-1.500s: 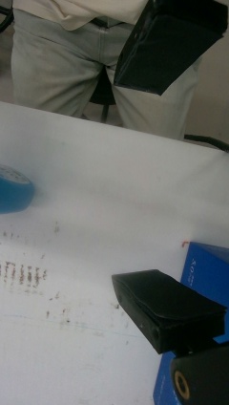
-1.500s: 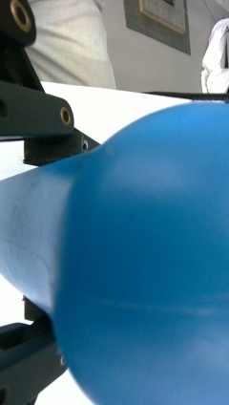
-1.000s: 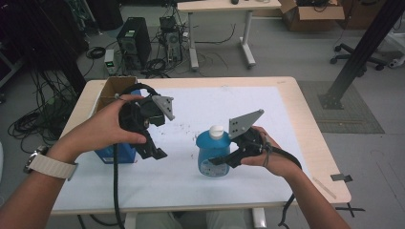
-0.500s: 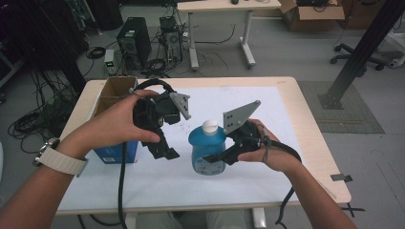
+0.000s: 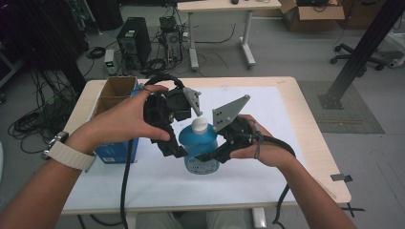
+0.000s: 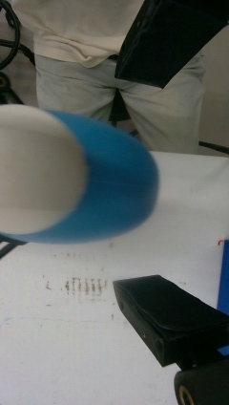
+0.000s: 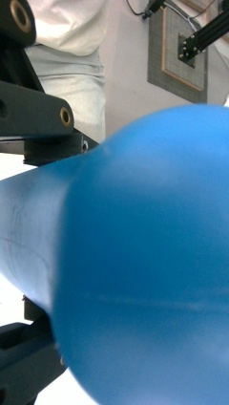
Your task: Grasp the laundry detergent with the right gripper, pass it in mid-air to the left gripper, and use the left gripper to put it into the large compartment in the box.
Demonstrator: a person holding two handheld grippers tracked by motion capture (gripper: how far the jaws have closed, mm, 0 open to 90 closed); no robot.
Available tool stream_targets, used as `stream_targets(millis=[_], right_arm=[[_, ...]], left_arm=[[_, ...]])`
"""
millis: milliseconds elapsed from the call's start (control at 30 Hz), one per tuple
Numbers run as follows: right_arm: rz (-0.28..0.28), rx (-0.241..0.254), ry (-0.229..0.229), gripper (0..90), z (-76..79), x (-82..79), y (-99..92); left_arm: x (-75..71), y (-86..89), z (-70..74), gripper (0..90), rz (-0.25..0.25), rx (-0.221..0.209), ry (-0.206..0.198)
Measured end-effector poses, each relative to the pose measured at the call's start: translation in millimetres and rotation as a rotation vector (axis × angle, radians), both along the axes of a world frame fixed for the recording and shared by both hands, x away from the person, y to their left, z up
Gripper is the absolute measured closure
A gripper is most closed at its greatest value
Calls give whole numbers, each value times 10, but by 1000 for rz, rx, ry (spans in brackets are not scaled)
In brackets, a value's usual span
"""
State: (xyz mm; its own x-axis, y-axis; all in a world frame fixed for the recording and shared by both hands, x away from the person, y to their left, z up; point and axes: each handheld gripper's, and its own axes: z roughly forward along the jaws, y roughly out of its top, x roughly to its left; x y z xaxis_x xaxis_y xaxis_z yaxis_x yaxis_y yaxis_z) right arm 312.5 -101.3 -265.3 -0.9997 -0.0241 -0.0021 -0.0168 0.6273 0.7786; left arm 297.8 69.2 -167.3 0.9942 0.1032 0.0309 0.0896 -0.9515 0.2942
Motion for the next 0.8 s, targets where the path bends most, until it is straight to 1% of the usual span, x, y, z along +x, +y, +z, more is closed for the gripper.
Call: stream_targets(millis=[233, 567, 800], right_arm=[[24, -8, 1, 441, 36, -20, 123], [31, -18, 4, 441, 38, -20, 204], [38, -20, 0, 441, 36, -12, 225]], left_arm=[[-6, -33, -7, 44, -2, 6, 1], [5, -73, -26, 63, -10, 14, -1], [26, -89, -45, 70, -12, 16, 4]])
